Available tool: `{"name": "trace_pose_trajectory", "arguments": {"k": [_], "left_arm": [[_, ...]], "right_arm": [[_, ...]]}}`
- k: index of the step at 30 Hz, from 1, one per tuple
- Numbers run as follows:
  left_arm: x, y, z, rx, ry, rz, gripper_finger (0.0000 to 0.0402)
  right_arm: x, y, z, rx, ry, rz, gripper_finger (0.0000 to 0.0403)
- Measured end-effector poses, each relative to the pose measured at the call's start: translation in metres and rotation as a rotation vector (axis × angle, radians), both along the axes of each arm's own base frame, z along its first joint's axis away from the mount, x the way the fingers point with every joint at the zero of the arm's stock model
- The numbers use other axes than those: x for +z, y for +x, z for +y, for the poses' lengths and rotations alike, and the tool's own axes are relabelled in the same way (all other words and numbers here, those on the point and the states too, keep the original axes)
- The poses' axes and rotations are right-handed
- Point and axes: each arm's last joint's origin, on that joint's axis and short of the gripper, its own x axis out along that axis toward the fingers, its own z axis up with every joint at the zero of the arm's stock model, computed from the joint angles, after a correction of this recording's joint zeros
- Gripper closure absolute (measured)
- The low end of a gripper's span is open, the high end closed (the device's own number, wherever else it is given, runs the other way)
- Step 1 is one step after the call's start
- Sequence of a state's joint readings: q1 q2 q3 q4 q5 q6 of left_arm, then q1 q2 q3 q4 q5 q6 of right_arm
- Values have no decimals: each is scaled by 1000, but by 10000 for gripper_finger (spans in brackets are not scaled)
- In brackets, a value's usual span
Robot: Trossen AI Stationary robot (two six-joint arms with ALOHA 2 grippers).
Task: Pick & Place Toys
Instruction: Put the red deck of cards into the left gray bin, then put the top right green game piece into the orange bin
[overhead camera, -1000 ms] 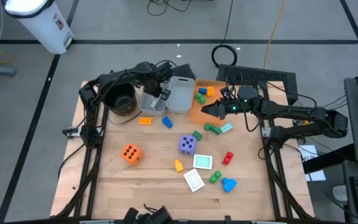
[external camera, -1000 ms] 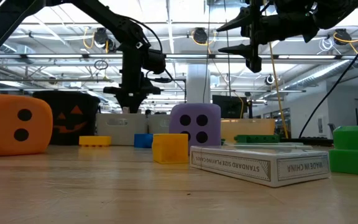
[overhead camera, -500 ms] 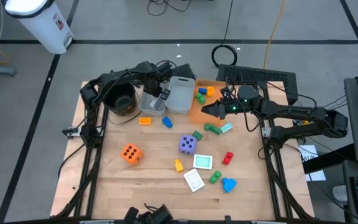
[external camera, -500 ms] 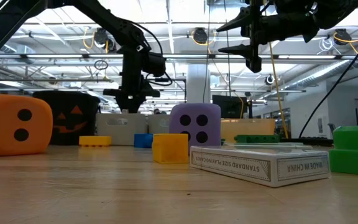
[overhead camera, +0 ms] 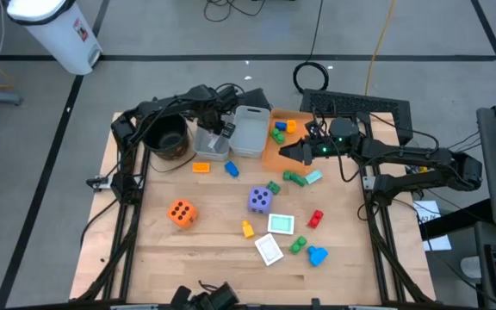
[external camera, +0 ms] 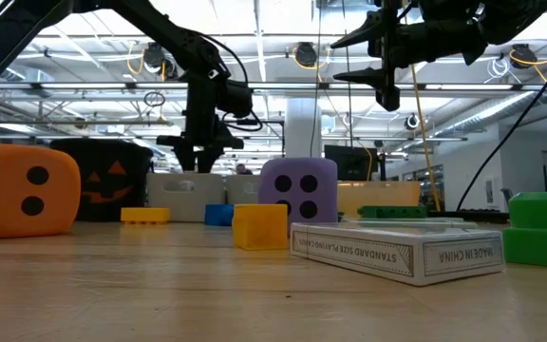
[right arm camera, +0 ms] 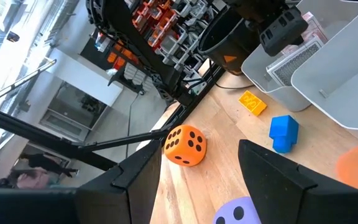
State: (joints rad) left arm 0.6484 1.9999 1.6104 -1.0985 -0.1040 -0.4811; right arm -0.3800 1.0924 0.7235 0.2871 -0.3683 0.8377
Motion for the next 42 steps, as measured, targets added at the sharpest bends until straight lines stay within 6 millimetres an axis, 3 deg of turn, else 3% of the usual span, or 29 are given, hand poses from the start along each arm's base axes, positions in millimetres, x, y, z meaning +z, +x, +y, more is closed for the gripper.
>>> {"name": "trace_pose_trajectory", "arguments": {"k": [10, 20, 25, 32, 39, 42], "left_arm": [[12, -7, 0, -28, 12, -18, 198], [67, -33, -2, 24, 106, -156, 188], [100, -39, -13, 22, 109, -351, 188], [150, -30, -42, -103, 144, -716, 188], [200, -3, -98, -311, 315, -1057, 188], [212, 9, -123, -398, 363, -1187, 188]], "right_arm": [[0, 0, 0, -2, 11, 0, 196], [0, 0, 0, -4, 10, -1, 196], [0, 0, 0, -5, 10, -1, 196], [0, 0, 0, -4, 14, 0, 196], [0, 0, 0, -2, 14, -1, 196], [0, 0, 0, -1, 22, -1, 196]]}}
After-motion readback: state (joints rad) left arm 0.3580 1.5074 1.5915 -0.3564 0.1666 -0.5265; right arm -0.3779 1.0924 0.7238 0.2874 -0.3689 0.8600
